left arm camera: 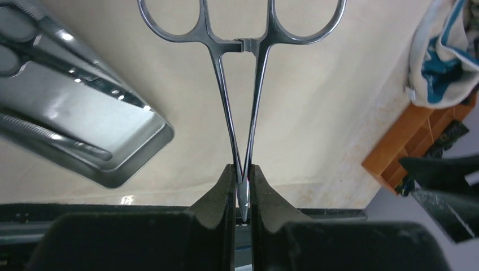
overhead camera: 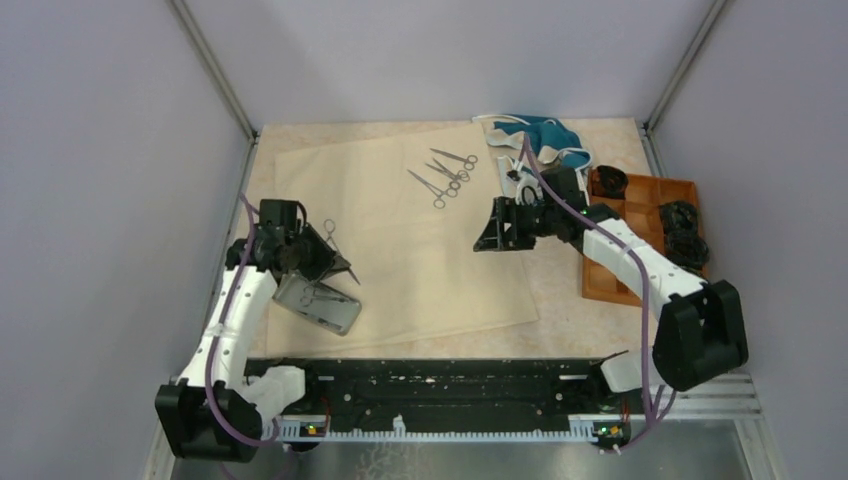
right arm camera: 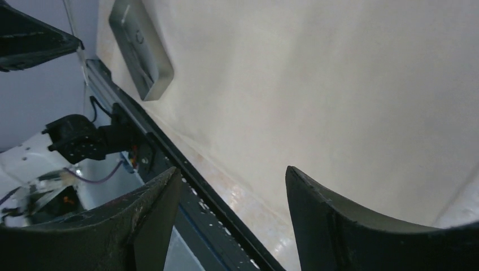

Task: Open and lay out the surgical kit
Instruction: Pick up the medical item from the container, then place the medical item in the surgical kit.

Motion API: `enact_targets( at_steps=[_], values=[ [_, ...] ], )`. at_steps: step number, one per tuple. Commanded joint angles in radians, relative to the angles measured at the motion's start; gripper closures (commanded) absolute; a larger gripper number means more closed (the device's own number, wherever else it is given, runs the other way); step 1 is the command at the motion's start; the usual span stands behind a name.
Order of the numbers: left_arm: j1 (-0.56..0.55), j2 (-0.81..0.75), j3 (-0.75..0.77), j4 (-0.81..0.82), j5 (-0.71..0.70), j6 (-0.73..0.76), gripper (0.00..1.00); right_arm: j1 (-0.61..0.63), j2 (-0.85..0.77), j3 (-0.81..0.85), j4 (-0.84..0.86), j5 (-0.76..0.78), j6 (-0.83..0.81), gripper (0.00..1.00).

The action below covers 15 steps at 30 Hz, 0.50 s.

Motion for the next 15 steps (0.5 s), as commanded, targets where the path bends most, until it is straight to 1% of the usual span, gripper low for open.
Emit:
enact_targets(
  at_steps=[1, 2, 5, 9, 10, 13, 15],
  values=[
    [-0.087, 0.012, 0.002, 0.173, 0.114, 0.097, 1.0, 0.016, 0.122, 0.06, 0.171, -0.212, 0.156, 0.32],
    [-0.136, 0.028, 0.015, 0.18, 0.102, 0.104, 1.0, 0.027, 0.156, 0.072, 0.198, -0.227, 0.195, 0.32],
    [-0.237, 0.084, 0.039, 0.223, 0.093, 0.131, 1.0, 0.061, 0.24, 0.093, 0.323, -0.24, 0.334, 0.3],
    [-0.321, 0.155, 0.035, 0.297, 0.121, 0.162, 1.0, 0.099, 0.341, 0.107, 0.57, -0.24, 0.544, 0.28],
    [-0.341, 0.177, 0.039, 0.307, 0.123, 0.173, 1.0, 0.107, 0.361, 0.12, 0.621, -0.24, 0.575, 0.28],
    [-0.399, 0.237, 0.07, 0.307, 0.109, 0.207, 1.0, 0.12, 0.427, 0.191, 0.661, -0.249, 0.597, 0.28],
    [-0.439, 0.272, 0.094, 0.299, 0.09, 0.233, 1.0, 0.128, 0.477, 0.246, 0.632, -0.29, 0.589, 0.28]
  ],
)
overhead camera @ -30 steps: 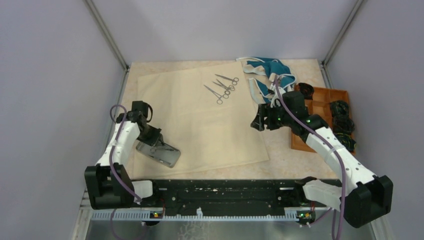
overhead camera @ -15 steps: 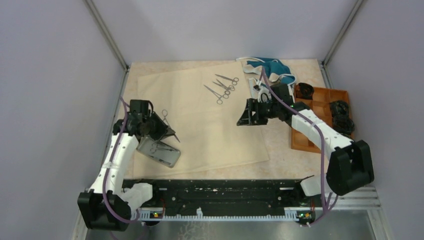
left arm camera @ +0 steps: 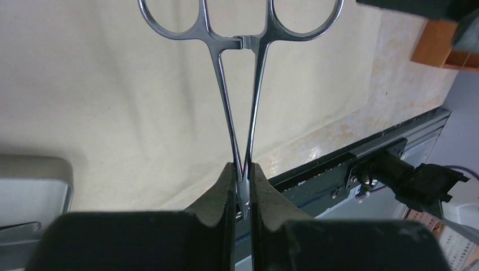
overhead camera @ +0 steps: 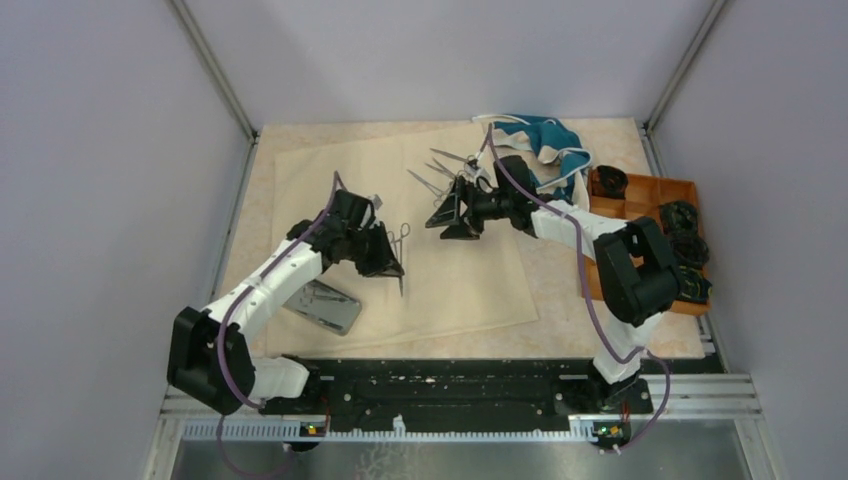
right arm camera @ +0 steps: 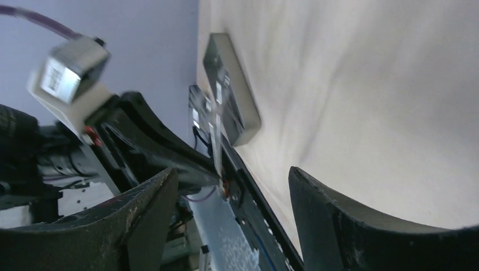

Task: Open and lay out the surgical kit
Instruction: Place the medical item in the surgical kit.

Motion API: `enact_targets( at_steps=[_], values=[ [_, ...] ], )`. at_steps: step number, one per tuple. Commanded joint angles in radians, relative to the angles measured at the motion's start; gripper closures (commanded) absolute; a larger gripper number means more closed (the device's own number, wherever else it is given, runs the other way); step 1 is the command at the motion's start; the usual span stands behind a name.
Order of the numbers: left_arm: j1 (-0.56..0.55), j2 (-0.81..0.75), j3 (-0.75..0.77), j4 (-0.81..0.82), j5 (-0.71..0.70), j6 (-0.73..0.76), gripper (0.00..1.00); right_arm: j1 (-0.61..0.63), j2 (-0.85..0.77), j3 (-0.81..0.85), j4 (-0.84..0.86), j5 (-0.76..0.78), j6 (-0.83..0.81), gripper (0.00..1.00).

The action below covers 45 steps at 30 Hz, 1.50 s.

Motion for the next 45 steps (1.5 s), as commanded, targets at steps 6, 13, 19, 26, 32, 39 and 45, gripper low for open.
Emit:
enact_targets(
  at_steps=[6, 13, 19, 26, 32, 39, 45],
  values=[
    [-0.149, 0.121, 0.163, -0.005, -0.104, 0.171, 1.0, 0.024, 0.174, 0.29, -0.16, -0.198, -0.097, 0.32],
    [-0.21, 0.159, 0.206, -0.031, -0.147, 0.226, 1.0, 0.027, 0.198, 0.305, -0.243, -0.229, -0.179, 0.58],
    [-0.239, 0.165, 0.217, -0.037, -0.126, 0.248, 1.0, 0.025, 0.147, 0.233, -0.072, -0.218, -0.155, 1.0],
    [-0.16, -0.057, 0.111, 0.035, 0.1, 0.106, 0.24, -0.022, -0.081, -0.09, 0.538, -0.26, 0.095, 1.0],
    [-0.077, -0.226, -0.124, 0.405, 0.342, -0.128, 0.16, -0.024, -0.197, -0.287, 0.975, -0.189, 0.372, 1.0],
    [-0.072, -0.182, -0.152, 0.594, 0.583, -0.158, 0.44, -0.015, -0.267, -0.331, 1.039, -0.078, 0.408, 1.0],
    [-0.053, -0.162, -0.05, 0.329, 0.548, 0.06, 1.0, -0.036, -0.347, -0.285, 0.664, -0.143, 0.195, 0.75]
  ],
)
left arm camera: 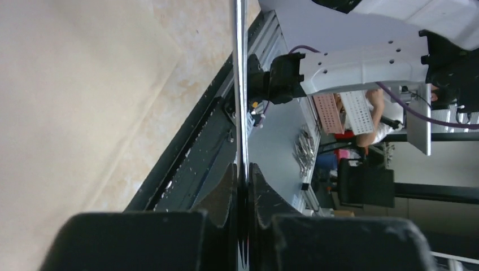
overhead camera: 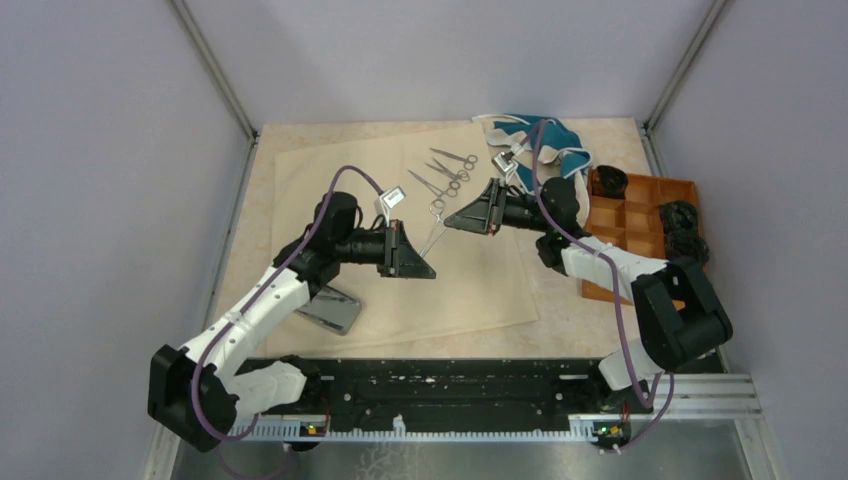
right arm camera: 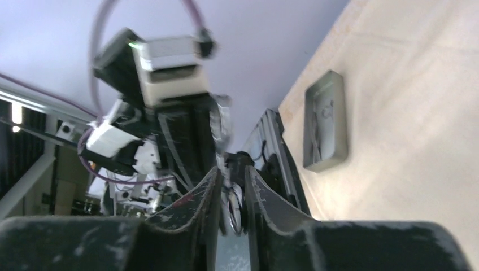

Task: Open and lay out the surgical kit
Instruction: Place the medical item in the surgical kit.

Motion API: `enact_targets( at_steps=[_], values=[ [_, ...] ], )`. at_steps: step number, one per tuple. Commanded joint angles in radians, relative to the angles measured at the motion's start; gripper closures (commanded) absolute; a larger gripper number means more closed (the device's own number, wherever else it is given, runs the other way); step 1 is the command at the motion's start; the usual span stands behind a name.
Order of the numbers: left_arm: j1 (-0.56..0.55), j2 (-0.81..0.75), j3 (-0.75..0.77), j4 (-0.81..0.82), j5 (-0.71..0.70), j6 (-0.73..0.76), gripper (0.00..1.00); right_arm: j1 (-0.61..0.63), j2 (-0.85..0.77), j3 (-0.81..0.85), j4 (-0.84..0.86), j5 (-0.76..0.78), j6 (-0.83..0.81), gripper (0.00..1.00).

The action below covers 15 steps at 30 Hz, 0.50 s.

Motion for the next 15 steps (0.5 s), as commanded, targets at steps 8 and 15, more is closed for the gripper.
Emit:
enact_targets(
  at_steps=[8, 15],
  values=[
    [-0.009, 0.026, 0.179, -0.472, -0.037, 0.514, 1.0, -0.027, -0.086, 0.434, -1.364, -0.178, -1.093, 0.35],
    [-0.012, 0.022, 0.166, -0.483, 0.071, 0.576, 1.0, -0.011, -0.031, 0.45, -1.293, -0.356, -1.049, 0.39]
  ],
)
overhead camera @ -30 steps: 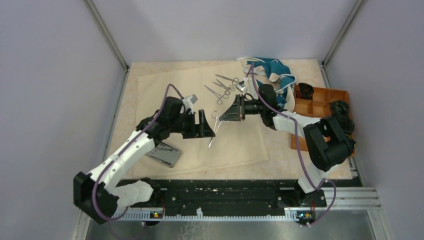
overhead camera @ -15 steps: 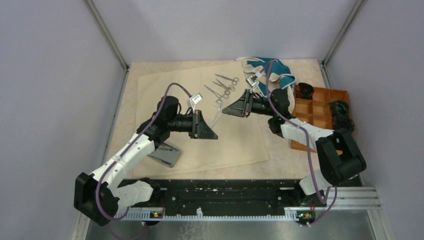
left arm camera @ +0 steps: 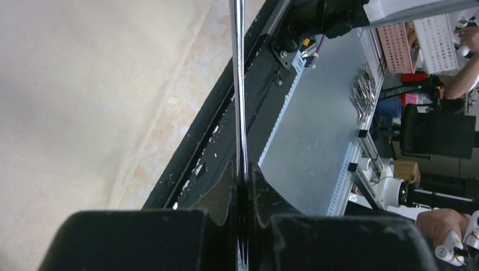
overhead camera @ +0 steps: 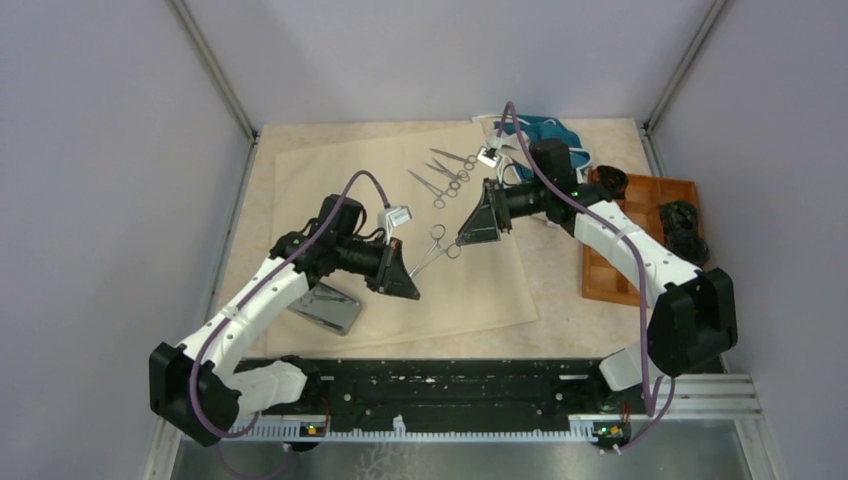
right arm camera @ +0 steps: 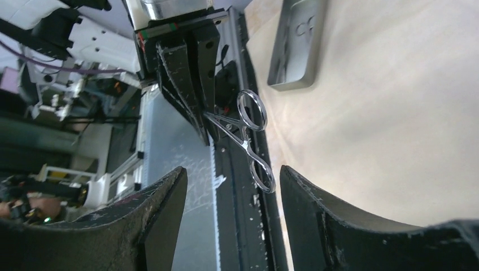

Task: Open and lay out the surgical kit
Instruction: Place the medical item in the surgical kit.

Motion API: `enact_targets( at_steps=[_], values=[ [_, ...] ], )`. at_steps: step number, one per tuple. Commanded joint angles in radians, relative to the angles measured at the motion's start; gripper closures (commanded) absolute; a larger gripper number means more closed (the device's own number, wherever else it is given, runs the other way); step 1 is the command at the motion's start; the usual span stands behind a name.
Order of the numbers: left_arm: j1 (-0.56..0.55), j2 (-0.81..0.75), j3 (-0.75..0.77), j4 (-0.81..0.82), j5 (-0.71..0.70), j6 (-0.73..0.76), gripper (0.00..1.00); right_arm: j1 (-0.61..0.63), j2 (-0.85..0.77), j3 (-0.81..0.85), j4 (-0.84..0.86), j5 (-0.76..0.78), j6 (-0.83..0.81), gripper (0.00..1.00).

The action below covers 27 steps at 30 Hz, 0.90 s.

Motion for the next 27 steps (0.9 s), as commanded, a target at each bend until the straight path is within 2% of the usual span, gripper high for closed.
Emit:
enact_targets(
  at_steps=[1, 7, 13, 19, 24, 26, 27],
  values=[
    [-0.004, -0.004, 0.02, -0.016, 0.093, 0.093, 1.0, 0.025, 0.037, 0.039, -0.061, -0.14, -0.075, 0.4],
    [-0.009, 0.012, 0.018, -0.008, 0.147, 0.096, 1.0, 0.048, 0.092, 0.064, -0.021, -0.146, -0.042, 0.43],
    [-0.011, 0.009, 0.0, -0.02, 0.158, 0.104, 1.0, 0.051, 0.115, 0.048, 0.184, -0.164, 0.121, 0.58],
    [-0.011, 0.004, -0.009, -0.006, 0.163, 0.095, 1.0, 0.056, 0.137, 0.052, 0.217, -0.191, 0.148, 0.7],
    [-0.011, 0.003, -0.007, 0.011, 0.167, 0.085, 1.0, 0.06, 0.143, 0.047, 0.251, -0.208, 0.17, 0.86],
    [-0.01, 0.006, -0.001, 0.005, 0.154, 0.089, 1.0, 0.061, 0.139, 0.031, 0.314, -0.196, 0.21, 1.0],
    [-0.011, 0.006, 0.003, 0.003, 0.142, 0.088, 1.0, 0.059, 0.135, 0.021, 0.366, -0.177, 0.239, 1.0]
  ],
)
